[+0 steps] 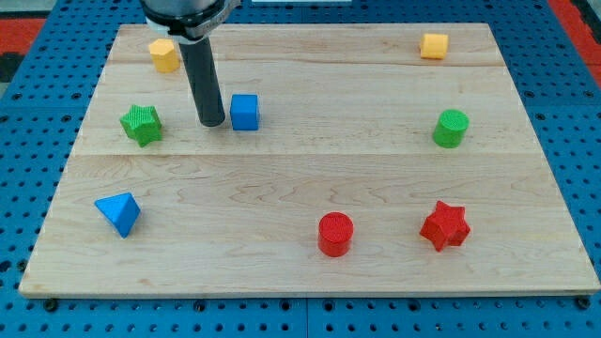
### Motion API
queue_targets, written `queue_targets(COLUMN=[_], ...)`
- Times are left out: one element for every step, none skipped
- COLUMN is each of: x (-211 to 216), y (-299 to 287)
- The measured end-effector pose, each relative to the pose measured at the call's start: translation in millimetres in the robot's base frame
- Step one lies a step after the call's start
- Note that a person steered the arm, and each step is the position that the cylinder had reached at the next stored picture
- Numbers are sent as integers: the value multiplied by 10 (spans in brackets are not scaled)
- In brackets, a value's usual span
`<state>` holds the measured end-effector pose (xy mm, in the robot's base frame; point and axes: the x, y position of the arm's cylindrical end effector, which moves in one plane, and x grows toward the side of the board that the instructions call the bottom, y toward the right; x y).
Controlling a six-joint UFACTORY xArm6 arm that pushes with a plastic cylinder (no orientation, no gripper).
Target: Move the blue cube top right to the blue triangle
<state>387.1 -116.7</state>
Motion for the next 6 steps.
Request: queue_targets(x=[-395,-645,-225,380,99,-235], y=[2,-1,143,-16,16,144])
